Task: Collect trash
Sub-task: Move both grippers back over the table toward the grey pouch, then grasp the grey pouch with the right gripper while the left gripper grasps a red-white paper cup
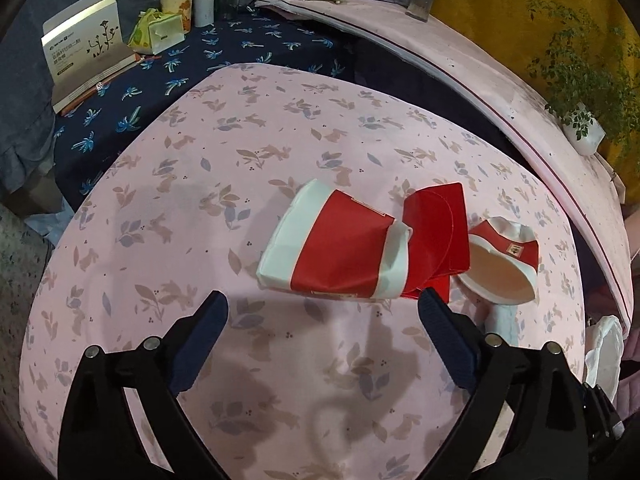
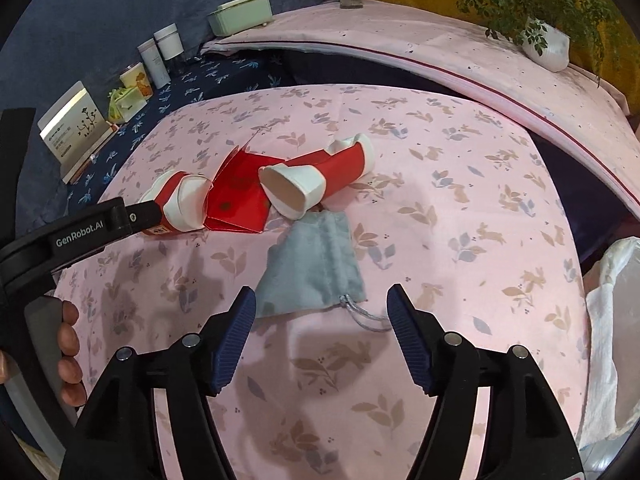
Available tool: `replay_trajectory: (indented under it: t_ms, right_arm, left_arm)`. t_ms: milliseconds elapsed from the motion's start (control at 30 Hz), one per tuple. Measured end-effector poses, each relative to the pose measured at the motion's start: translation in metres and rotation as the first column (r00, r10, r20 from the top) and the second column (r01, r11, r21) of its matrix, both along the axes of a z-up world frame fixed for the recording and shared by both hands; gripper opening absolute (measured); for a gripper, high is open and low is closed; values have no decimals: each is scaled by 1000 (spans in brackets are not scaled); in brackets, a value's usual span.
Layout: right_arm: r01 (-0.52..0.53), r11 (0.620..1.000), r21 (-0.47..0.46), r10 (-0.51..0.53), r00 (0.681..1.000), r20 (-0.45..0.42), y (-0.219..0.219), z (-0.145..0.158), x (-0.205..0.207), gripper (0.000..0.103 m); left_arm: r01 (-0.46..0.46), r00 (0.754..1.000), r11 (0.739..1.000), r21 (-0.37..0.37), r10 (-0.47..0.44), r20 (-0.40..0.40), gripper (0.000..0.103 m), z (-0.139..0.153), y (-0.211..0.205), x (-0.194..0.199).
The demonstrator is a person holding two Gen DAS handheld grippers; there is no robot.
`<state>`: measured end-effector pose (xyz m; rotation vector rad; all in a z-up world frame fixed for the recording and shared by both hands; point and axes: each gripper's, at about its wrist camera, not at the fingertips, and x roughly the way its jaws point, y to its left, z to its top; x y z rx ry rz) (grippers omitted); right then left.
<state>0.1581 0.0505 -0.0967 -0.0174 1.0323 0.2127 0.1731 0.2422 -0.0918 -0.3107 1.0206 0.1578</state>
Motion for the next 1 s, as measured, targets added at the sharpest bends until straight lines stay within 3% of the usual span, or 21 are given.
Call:
replay_trajectory:
  t_ms: [200,333,433,500,667,733,833,1000]
  right_arm:
    - [-13,1000,-21,12,999,-37,19,-20,13,65]
    - [-15,999,-36,13,999,-52,25,-29,19,65]
    - [-21,998,-51,18,998,-57,27,-34,21,65]
    - [-21,997,-70,17,999,-49,28,-35,20,60]
    - [-28,997,-77,24,999,-46,24,-33,16,23]
    - [-27,998,-58,24,998,-50,19,-30,13,15]
    - [-31,999,-38,29,999,-42,13,-22,3,6]
    - [-33,999,-34,33,999,7,-1,-1,-19,6]
  left_arm:
    - [30,999,999,-23,-31,-17,91,-12,-1,17]
    - [34,999,999,8,-34,-27,91,-21,0,26]
    - [48,999,999,-10,-48,-22,85,-23,3,25]
    - [50,999,999,-20,-50,-14,85,-23,5,22]
    - [47,999,999,-2,-47,14,84,-13,6,8]
    - [35,999,999,-4,-35,24,85,-7,7,0]
    - [21,999,1000,-3,-21,46,85,6,6,-18]
    - [18,997,1000,-3,-17,70,85,27,-7,-44]
